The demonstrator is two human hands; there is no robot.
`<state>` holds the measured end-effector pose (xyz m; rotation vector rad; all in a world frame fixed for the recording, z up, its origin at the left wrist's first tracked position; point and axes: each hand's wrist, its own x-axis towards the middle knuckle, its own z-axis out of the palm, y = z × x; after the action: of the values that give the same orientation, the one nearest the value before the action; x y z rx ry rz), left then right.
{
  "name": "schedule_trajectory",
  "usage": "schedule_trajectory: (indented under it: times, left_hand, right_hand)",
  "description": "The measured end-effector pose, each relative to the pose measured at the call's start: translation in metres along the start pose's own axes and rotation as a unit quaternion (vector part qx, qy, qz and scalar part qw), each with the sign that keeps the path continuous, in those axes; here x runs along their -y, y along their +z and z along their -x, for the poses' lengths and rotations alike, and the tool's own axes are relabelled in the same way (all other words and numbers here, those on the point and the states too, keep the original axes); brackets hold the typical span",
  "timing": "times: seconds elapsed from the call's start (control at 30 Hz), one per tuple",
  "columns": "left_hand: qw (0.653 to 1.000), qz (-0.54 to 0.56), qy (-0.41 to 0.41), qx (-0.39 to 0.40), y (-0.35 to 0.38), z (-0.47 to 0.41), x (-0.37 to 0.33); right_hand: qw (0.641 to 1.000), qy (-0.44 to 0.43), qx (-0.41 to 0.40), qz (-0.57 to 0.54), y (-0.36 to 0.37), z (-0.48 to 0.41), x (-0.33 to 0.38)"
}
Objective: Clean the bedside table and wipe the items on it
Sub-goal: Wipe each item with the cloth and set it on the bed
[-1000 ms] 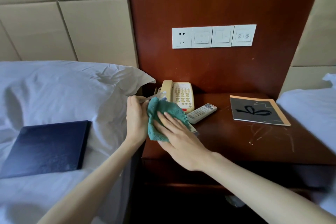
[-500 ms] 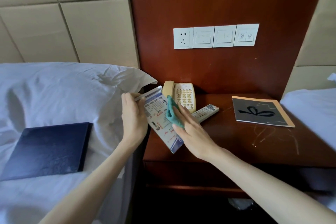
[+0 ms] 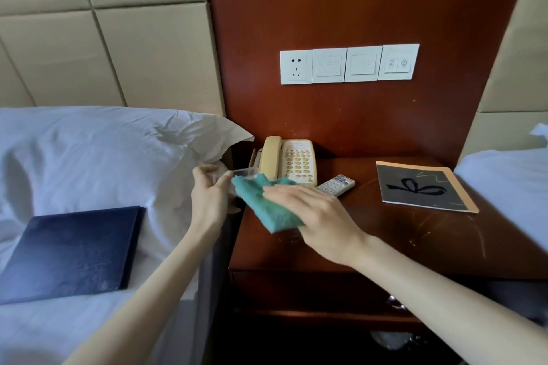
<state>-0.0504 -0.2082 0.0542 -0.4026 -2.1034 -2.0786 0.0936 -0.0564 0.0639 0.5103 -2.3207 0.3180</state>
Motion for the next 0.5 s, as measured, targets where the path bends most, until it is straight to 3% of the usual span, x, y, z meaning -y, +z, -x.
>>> schedule_trajectory:
  times: [0.1, 0.2, 0.33, 0.5]
  left_hand:
    - [0.998, -0.021, -0.043, 0.049, 0.004, 0.000, 0.001]
    - [0.994, -0.057, -0.015, 0.096, 0.010, 0.006, 0.004]
    - [0.976, 0.043, -0.065, 0.203, 0.016, 0.020, 0.002]
    - [0.975, 0.106, -0.004, 0.198, 0.024, 0.034, 0.003]
  right_hand:
    - [0.982, 0.136, -0.084, -0.100, -0.010, -0.012, -0.003]
    - [0.939, 0.265, -0.149, -0.164, -0.023, -0.023, -0.016]
    - [0.874, 0.375, -0.192, -0.242, -0.030, -0.023, -0.036]
    - [0.784, 0.469, -0.246, -0.322, -0.021, -0.020, -0.044]
